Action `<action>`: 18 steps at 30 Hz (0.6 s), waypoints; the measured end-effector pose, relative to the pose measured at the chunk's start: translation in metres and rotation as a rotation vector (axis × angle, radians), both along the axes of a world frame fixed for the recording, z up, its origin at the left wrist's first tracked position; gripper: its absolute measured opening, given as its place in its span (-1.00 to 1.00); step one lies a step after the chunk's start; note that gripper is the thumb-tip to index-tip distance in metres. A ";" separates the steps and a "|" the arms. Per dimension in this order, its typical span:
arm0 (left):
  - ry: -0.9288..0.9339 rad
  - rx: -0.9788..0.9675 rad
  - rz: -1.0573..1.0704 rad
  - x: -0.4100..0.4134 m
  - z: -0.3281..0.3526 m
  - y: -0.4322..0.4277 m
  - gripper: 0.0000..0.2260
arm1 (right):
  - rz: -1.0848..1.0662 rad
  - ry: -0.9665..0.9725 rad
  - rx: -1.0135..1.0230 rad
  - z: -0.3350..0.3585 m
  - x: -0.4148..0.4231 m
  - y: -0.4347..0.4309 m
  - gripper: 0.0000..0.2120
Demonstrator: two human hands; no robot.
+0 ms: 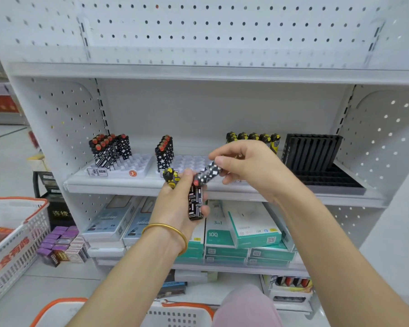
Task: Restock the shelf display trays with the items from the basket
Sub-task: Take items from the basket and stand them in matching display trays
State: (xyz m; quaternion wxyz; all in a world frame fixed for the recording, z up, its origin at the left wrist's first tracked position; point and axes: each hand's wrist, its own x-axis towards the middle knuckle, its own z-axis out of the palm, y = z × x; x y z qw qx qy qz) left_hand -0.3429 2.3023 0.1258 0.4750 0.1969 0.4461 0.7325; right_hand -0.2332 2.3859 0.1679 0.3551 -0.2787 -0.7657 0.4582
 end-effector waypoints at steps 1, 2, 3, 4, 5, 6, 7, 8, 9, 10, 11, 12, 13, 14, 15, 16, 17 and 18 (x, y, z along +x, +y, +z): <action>-0.005 0.005 -0.003 -0.005 0.001 -0.003 -0.84 | -0.017 0.042 -0.026 0.000 -0.003 -0.001 -0.91; -0.004 0.013 -0.013 -0.009 0.002 -0.005 -0.83 | -0.024 0.071 -0.053 -0.001 -0.006 -0.001 -0.92; 0.002 0.024 -0.023 -0.014 0.002 -0.008 -0.83 | -0.022 0.095 -0.081 -0.003 -0.009 -0.002 -0.93; 0.011 0.034 -0.030 -0.018 0.003 -0.010 -0.84 | -0.017 0.115 -0.106 -0.006 -0.013 -0.003 -0.93; 0.019 0.044 -0.032 -0.022 0.004 -0.013 -0.86 | -0.014 0.128 -0.125 -0.008 -0.017 -0.003 -0.92; 0.025 0.051 -0.028 -0.025 0.004 -0.015 -0.88 | -0.012 0.129 -0.138 -0.010 -0.021 -0.004 -0.90; 0.031 0.057 -0.020 -0.029 0.005 -0.016 -0.90 | -0.008 0.124 -0.145 -0.012 -0.024 -0.005 -0.89; 0.039 0.058 -0.009 -0.032 0.006 -0.018 -0.92 | 0.003 0.116 -0.153 -0.013 -0.027 -0.007 -0.89; 0.050 0.057 0.003 -0.036 0.006 -0.019 -0.93 | 0.022 0.109 -0.165 -0.014 -0.030 -0.008 -0.90; 0.060 0.053 0.015 -0.039 0.007 -0.020 -0.94 | 0.047 0.101 -0.182 -0.014 -0.032 -0.010 -0.90; 0.068 0.046 0.028 -0.042 0.007 -0.021 -0.94 | 0.073 0.090 -0.196 -0.014 -0.034 -0.011 -0.90; 0.073 0.038 0.038 -0.045 0.007 -0.022 -0.94 | 0.095 0.073 -0.203 -0.014 -0.037 -0.013 -0.90; 0.075 0.032 0.045 -0.047 0.007 -0.022 -0.95 | 0.110 0.053 -0.202 -0.014 -0.039 -0.014 -0.90; 0.075 0.029 0.048 -0.049 0.007 -0.023 -0.95 | 0.123 0.034 -0.199 -0.014 -0.041 -0.015 -0.90; 0.075 0.027 0.050 -0.050 0.006 -0.024 -0.93 | 0.137 0.013 -0.190 -0.014 -0.044 -0.016 -0.88; 0.074 0.027 0.050 -0.052 0.006 -0.025 -0.91 | 0.155 -0.015 -0.174 -0.014 -0.046 -0.017 -0.83; 0.074 0.030 0.047 -0.053 0.005 -0.025 -0.90 | 0.178 -0.049 -0.154 -0.014 -0.049 -0.018 -0.75; 0.075 0.031 0.042 -0.055 0.004 -0.025 -0.89 | 0.206 -0.078 -0.139 -0.014 -0.051 -0.020 -0.66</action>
